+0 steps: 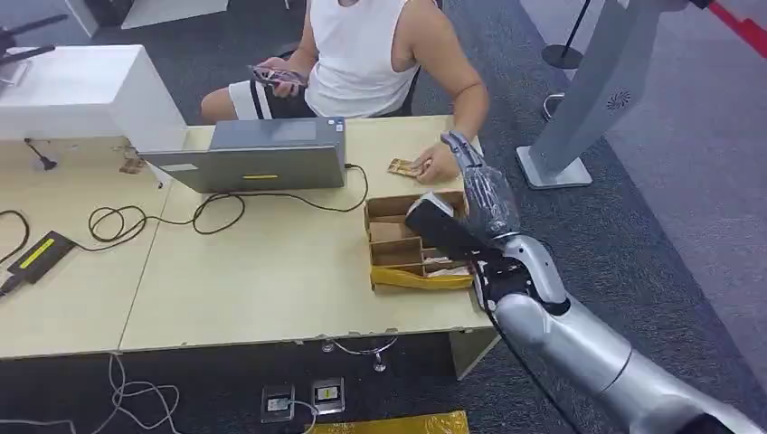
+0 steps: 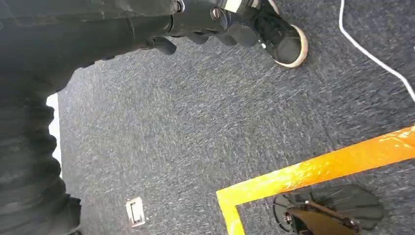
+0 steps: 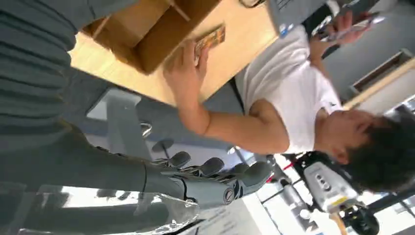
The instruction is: Pass the card to the sensor for recognition and then transmit it.
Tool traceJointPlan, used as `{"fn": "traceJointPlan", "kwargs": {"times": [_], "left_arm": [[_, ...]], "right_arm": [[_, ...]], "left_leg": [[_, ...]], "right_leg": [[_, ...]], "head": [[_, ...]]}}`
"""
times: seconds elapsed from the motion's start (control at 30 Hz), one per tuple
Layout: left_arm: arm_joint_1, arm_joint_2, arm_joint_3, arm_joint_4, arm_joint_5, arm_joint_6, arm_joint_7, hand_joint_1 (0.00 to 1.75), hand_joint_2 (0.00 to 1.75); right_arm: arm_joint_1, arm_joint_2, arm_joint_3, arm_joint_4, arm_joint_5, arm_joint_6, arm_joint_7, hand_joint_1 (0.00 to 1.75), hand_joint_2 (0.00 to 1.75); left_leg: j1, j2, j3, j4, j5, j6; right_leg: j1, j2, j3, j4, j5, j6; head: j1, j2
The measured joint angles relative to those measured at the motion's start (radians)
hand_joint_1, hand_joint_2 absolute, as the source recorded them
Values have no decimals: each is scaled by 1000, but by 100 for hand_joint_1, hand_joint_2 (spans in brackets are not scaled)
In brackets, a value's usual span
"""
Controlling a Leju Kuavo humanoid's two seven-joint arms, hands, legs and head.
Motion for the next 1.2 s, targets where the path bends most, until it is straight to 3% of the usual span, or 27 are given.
{"fn": "traceJointPlan", "kwargs": {"times": [0.27,0.6,0.87,1.1,1.2], "left_arm": [[4,3,7,0,9,5,-21,0,175],[3,3,7,0,4,4,-21,0,175],[-11,3,7,-1,-28,-10,8,0,175],[-24,3,7,-1,-35,-15,18,0,175],[-28,3,7,-1,-45,-19,25,0,175]], "right_arm": [[154,-57,-54,-205,27,107,-43,0,175],[233,-97,-98,-281,58,148,-38,0,175],[261,-113,-118,-287,320,282,97,0,175],[271,-124,-138,-274,341,301,117,0,175],[271,-128,-143,-268,398,350,170,0,175]], "left_leg": [[0,0,0,0,0,0],[0,0,0,0,0,0],[0,0,0,0,0,0],[0,0,0,0,0,0],[0,0,0,0,0,0]], "right_leg": [[0,0,0,0,0,0],[0,0,0,0,0,0],[0,0,0,0,0,0],[0,0,0,0,0,0],[0,0,0,0,0,0]], "head": [[-1,0],[0,0],[0,0],[0,0],[0,0]]}}
